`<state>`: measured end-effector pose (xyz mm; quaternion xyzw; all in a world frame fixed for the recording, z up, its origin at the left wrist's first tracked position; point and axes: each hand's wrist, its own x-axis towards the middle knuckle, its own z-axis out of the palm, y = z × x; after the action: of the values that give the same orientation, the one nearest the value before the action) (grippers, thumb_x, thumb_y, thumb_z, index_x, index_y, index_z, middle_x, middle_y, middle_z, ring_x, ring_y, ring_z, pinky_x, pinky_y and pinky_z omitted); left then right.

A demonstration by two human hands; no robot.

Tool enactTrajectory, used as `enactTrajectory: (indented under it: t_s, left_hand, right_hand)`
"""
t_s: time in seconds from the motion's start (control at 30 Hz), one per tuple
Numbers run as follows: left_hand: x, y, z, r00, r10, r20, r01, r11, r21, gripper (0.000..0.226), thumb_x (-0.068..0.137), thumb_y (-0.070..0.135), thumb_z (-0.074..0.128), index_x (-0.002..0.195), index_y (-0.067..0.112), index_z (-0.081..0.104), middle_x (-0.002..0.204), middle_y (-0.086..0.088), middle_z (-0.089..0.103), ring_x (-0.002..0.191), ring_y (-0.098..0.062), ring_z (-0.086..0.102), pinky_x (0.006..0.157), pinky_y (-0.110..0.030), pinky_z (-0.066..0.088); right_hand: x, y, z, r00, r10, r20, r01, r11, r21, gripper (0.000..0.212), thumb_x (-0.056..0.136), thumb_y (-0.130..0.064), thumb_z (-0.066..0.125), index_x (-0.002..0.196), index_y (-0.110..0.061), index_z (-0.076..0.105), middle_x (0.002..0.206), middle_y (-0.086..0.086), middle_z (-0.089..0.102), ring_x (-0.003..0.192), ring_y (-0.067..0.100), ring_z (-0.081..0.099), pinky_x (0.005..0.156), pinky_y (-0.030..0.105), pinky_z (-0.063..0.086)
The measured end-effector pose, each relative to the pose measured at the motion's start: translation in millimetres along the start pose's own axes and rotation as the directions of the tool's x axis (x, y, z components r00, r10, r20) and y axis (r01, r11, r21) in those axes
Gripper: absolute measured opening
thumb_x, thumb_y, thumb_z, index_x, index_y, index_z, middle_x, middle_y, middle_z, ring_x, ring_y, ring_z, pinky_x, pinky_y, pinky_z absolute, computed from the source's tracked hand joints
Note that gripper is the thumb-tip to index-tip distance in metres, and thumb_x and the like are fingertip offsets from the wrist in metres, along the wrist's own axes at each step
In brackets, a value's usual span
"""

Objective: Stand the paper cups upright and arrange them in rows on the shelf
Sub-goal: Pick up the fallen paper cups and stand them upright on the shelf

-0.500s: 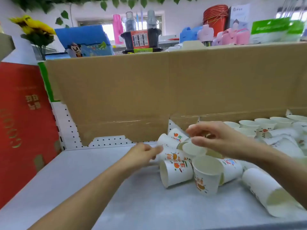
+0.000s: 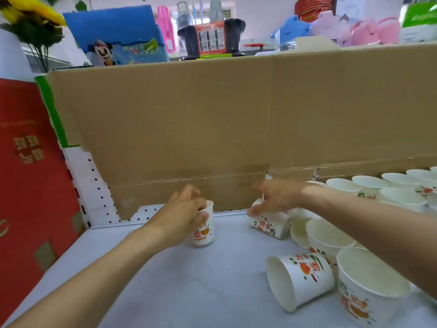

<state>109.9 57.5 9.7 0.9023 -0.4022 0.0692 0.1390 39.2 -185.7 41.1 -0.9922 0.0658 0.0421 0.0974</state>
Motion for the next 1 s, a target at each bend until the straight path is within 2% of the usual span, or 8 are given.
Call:
enactTrajectory:
  t_s: [0.13, 0.27, 0.33, 0.43, 0.57, 0.83, 0.93, 1.0]
  left_hand:
    - [7.0, -18.3, 10.2, 0.997, 0.073, -0.034, -0.073, 0.997, 0.020, 0.011, 0.090, 0.034, 0.055, 0.093, 0.024, 0.053, 0.121, 0.012, 0.043, 0.103, -0.015, 0.048, 0.082, -0.024, 0.035]
    - [12.8, -21.3, 17.6, 0.988, 0.041, -0.146, -0.056, 0.993, -0.100, 0.033, 0.079, 0.037, 0.069, 0.098, 0.031, 0.042, 0.106, 0.018, 0.044, 0.095, -0.007, 0.043, 0.073, -0.019, 0.033]
    - [16.7, -20.8, 17.6, 0.987, -0.005, -0.161, -0.018, 0.990, -0.142, 0.047, 0.074, 0.038, 0.072, 0.110, 0.032, 0.043, 0.111, 0.017, 0.046, 0.102, -0.008, 0.043, 0.080, -0.022, 0.037]
    - [22.2, -23.1, 18.3, 0.984, -0.055, -0.167, 0.021, 0.981, -0.195, 0.061, 0.072, 0.037, 0.077, 0.122, 0.030, 0.044, 0.121, 0.013, 0.046, 0.111, -0.010, 0.044, 0.090, -0.026, 0.038]
    - [26.1, -28.3, 21.3, 0.976, -0.102, -0.195, 0.052, 0.967, -0.249, 0.067, 0.073, 0.037, 0.078, 0.130, 0.029, 0.043, 0.125, 0.013, 0.045, 0.115, -0.008, 0.044, 0.091, -0.023, 0.036]
    - [26.1, -30.9, 27.7, 0.974, -0.116, -0.197, 0.054, 0.954, -0.294, 0.077, 0.076, 0.030, 0.077, 0.141, 0.030, 0.036, 0.139, 0.012, 0.044, 0.128, -0.007, 0.033, 0.098, -0.021, 0.028]
    - [22.4, -28.6, 27.3, 0.971, -0.134, -0.196, 0.077, 0.959, -0.274, 0.081, 0.075, 0.032, 0.078, 0.143, 0.030, 0.035, 0.143, 0.010, 0.040, 0.133, -0.006, 0.027, 0.103, -0.022, 0.028]
    - [16.6, -22.7, 23.7, 0.956, -0.122, -0.267, 0.066, 0.976, -0.210, 0.078, 0.076, 0.037, 0.077, 0.142, 0.028, 0.037, 0.143, 0.009, 0.040, 0.134, -0.007, 0.025, 0.103, -0.024, 0.028]
  right_hand:
    - [12.5, -8.3, 11.4, 0.998, 0.043, 0.036, -0.038, 0.992, -0.118, 0.088, 0.070, -0.069, 0.066, 0.140, -0.024, 0.038, 0.134, -0.001, 0.055, 0.114, 0.023, 0.056, 0.095, 0.040, 0.049]
    - [19.9, -13.7, 16.4, 1.000, 0.003, -0.005, -0.003, 0.992, -0.126, 0.078, 0.072, -0.059, 0.069, 0.136, -0.022, 0.043, 0.124, -0.001, 0.059, 0.104, 0.021, 0.059, 0.088, 0.037, 0.053]
    - [23.2, -16.1, 12.0, 0.996, -0.061, -0.073, 0.063, 0.998, 0.027, 0.081, 0.073, -0.053, 0.071, 0.141, -0.023, 0.039, 0.130, -0.003, 0.055, 0.113, 0.018, 0.055, 0.093, 0.031, 0.048]
    - [29.6, -25.1, 8.8, 0.980, -0.135, -0.147, 0.164, 0.963, 0.213, 0.077, 0.075, -0.044, 0.074, 0.141, -0.023, 0.040, 0.114, -0.006, 0.057, 0.103, 0.013, 0.056, 0.084, 0.024, 0.046]
    - [40.9, -31.6, 18.4, 0.971, -0.198, -0.135, 0.225, 0.947, 0.231, 0.075, 0.075, -0.035, 0.075, 0.140, -0.021, 0.041, 0.115, -0.014, 0.048, 0.104, 0.008, 0.051, 0.085, 0.021, 0.043]
    - [40.0, -21.6, 23.4, 0.969, -0.240, -0.055, 0.244, 0.903, 0.353, 0.074, 0.077, -0.018, 0.074, 0.140, -0.028, 0.036, 0.131, -0.012, 0.043, 0.116, 0.009, 0.048, 0.090, 0.020, 0.042]
    - [33.6, -23.0, 20.1, 0.967, -0.252, -0.033, 0.251, 0.924, 0.290, 0.081, 0.074, -0.028, 0.078, 0.141, -0.032, 0.033, 0.136, -0.012, 0.041, 0.122, 0.010, 0.044, 0.099, 0.024, 0.040]
    - [24.4, -19.4, 7.1, 0.961, -0.256, -0.100, 0.273, 0.931, 0.244, 0.079, 0.076, -0.039, 0.077, 0.143, -0.032, 0.035, 0.136, -0.013, 0.040, 0.125, 0.008, 0.040, 0.104, 0.027, 0.036]
